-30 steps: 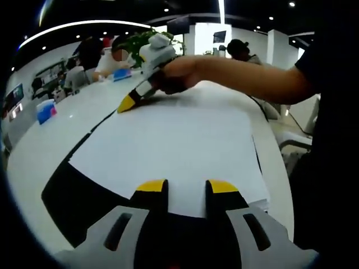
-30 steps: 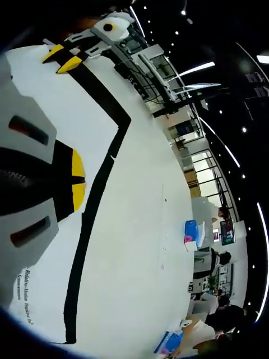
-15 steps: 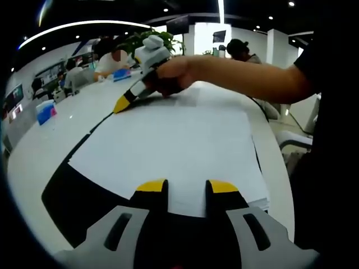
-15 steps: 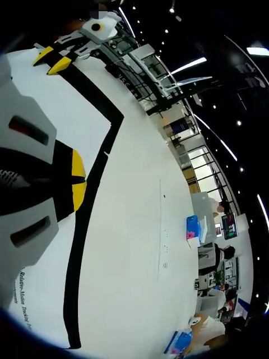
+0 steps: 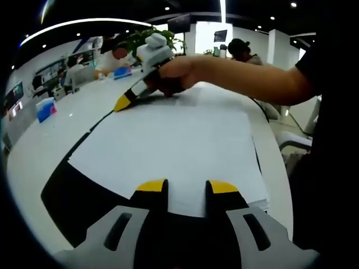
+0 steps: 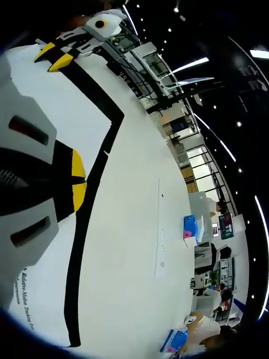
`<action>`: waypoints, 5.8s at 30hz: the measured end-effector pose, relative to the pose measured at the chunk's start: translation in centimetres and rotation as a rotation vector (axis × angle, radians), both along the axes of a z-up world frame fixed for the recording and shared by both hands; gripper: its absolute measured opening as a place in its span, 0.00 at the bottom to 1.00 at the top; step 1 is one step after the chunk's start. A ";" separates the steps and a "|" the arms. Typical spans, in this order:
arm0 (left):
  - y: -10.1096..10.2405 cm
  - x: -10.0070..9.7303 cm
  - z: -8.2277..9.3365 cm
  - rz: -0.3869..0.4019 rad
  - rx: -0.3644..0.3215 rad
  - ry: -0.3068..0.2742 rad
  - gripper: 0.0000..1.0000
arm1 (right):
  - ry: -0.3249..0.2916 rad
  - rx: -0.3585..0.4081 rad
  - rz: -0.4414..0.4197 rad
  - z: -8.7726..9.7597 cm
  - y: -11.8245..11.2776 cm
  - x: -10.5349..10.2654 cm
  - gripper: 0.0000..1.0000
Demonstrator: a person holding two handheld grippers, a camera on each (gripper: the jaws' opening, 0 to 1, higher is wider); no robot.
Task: Flip through the bound document one page at a time
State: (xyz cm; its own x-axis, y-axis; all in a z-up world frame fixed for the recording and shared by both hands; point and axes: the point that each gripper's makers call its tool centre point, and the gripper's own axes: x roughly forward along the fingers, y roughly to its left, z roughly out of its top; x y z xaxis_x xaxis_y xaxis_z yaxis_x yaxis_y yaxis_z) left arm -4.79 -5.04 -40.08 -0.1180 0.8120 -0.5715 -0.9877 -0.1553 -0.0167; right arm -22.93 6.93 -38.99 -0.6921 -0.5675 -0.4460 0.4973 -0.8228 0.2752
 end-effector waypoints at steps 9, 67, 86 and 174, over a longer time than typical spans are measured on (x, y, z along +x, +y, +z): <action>0.1 0.1 -0.1 0.004 0.002 -0.003 0.29 | -0.012 0.044 0.019 0.0 0.4 1.8 0.02; 0.3 0.9 0.0 0.003 -0.067 -0.026 0.26 | 0.117 0.143 0.038 -0.7 -1.5 25.3 0.02; 0.3 1.0 0.2 0.036 -0.026 -0.012 0.26 | 0.085 0.102 0.012 -0.6 -1.7 25.6 0.02; 3.3 10.2 9.2 0.160 0.295 0.138 0.29 | 0.345 -0.103 -0.162 8.5 14.3 33.1 0.45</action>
